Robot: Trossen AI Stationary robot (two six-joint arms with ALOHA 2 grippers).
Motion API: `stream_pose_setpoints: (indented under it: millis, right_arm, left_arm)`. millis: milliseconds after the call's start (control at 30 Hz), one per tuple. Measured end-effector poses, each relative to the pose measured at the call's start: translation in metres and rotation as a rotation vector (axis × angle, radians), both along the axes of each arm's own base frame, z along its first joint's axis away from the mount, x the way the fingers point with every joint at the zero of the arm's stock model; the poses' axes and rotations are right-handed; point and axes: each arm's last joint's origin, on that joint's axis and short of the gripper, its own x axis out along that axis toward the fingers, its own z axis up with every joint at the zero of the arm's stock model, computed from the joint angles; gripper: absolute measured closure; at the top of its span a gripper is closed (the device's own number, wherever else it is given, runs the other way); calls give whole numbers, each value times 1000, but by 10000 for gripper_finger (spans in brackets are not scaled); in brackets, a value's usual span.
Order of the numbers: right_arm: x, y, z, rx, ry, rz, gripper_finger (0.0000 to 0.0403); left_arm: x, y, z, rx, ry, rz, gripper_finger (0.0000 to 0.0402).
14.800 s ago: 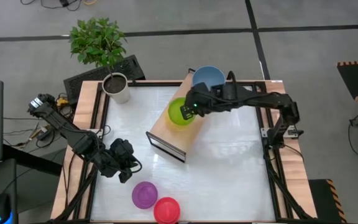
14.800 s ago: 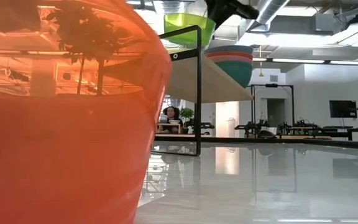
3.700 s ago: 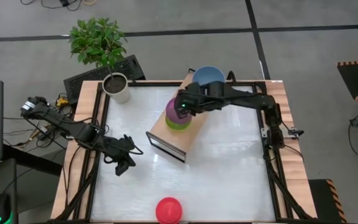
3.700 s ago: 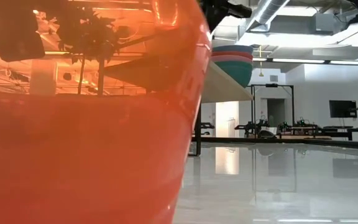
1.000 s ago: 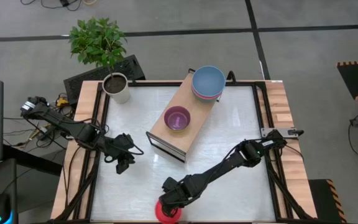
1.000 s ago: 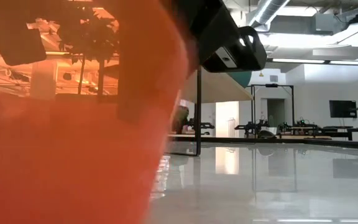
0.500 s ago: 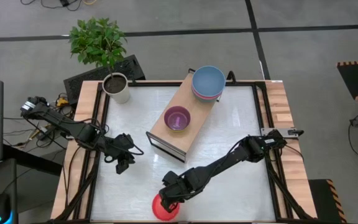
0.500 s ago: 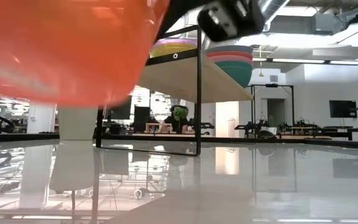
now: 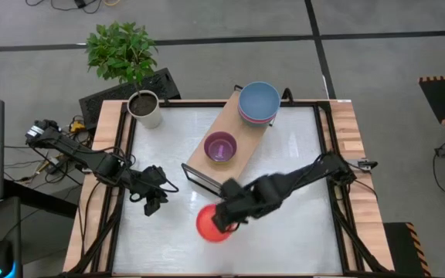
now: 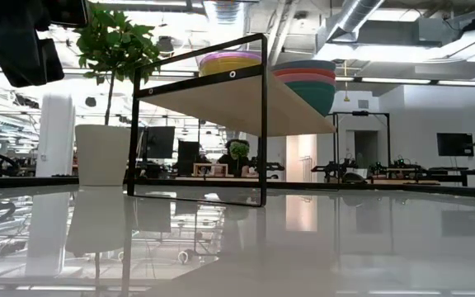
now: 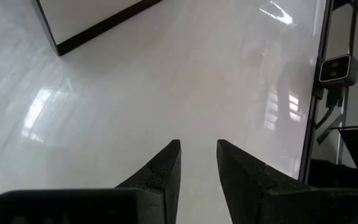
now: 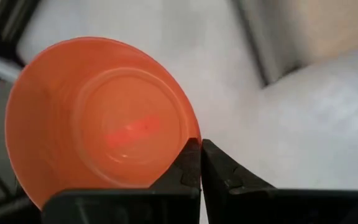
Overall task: Place and stack bowls onto a shelf
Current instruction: Stack the orange bowl into the purple bowl
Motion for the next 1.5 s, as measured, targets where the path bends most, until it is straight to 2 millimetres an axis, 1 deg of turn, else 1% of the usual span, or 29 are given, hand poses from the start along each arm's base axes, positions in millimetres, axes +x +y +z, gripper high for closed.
stream_pose_setpoints:
  millis: [133, 267, 400, 633, 800, 933, 1000, 1200, 1500]
  right_arm:
    - [-12, -28, 22, -63, -23, -76, 383]
    - [-17, -60, 40, -112, -67, -144, 383]
    - [-17, -94, 53, -160, -114, -214, 383]
    - [-10, -154, 53, -217, -87, -286, 383]
    - [-11, -185, 53, -237, -66, -326, 383]
    - [-17, -200, 50, -197, 6, -338, 383]
    - [-23, -203, 48, -183, 65, -334, 383]
    - [-20, -203, 41, -183, 107, -311, 383]
    - [-20, -206, 42, -168, 96, -293, 376]
  left_arm:
    - [0, 0, 0, 5, -2, -3, 313]
    - [0, 0, 0, 5, -1, -3, 313]
    - [0, 0, 0, 7, -1, -1, 313]
    - [0, 1, 0, 16, -7, 9, 313]
    - [0, 1, 0, 12, -5, 15, 313]
    - [0, 1, 0, 11, -5, 15, 313]
    - [0, 1, 0, 12, -5, 15, 313]
    - [0, 1, 0, 26, -11, 16, 313]
    - [0, 1, 0, 38, -15, 6, 313]
